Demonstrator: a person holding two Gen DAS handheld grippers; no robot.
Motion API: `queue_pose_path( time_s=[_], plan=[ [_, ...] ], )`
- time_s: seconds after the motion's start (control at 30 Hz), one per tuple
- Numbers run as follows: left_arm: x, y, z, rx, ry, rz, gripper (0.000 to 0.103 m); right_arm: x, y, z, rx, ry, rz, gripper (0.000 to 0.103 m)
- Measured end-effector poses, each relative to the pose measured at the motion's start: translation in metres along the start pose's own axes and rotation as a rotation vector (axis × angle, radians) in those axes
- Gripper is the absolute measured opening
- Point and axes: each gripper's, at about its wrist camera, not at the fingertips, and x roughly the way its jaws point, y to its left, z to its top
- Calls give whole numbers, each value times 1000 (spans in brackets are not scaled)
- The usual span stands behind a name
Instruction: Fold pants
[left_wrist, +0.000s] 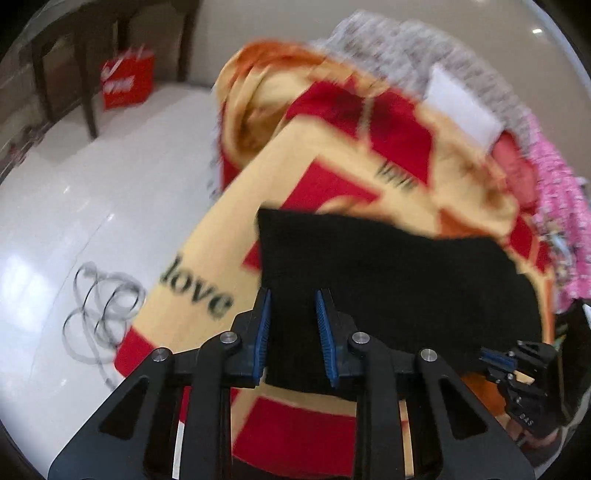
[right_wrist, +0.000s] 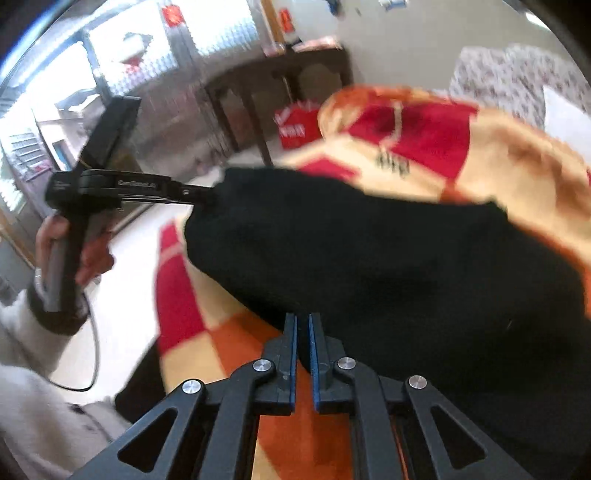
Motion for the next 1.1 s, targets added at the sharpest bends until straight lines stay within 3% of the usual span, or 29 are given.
queue_pose_path(
  time_s=[0.13,0.2,0.23,0.27,0.33,0.43,0.5,0.53,0.57,0.63,0.77,0.93,1.03,1.1],
  plan=[
    [-5,11,-2,-20,-2,35,24,-20,-17,12,79,-32,70,8],
    [-18,16,1,-19,-44,68,24,-45,-25,23,92,-95,31,12],
    [-27,19,4,-24,-76,93,24,-55,-32,32,98,-123,-29,22],
    [-32,20,7,-31,-93,99,24,-60,-38,41,105,-138,-97,39],
    [-35,18,12,-36,-110,85,24,-58,-50,56,114,-155,-185,49],
    [-34,3,18,1,-123,70,24,-26,-78,79,163,-85,-265,49],
    [-29,-11,19,39,-120,67,24,2,-97,81,202,0,-247,45],
    [-25,-17,19,54,-117,63,24,15,-103,80,217,31,-227,31],
    [-21,-24,19,70,-113,57,24,22,-104,78,208,41,-244,23],
    [-11,-35,18,100,-100,58,24,20,-106,77,173,22,-295,14],
    [21,-44,16,126,-41,102,24,26,-116,82,185,-16,-353,12],
    [23,-50,16,138,-56,149,28,30,-127,83,232,-48,-325,12],
    [13,-57,18,137,-62,129,28,-1,-126,73,295,-75,-270,13],
    [0,-67,18,146,-98,105,28,-38,-123,52,326,-138,-290,17]
  ],
)
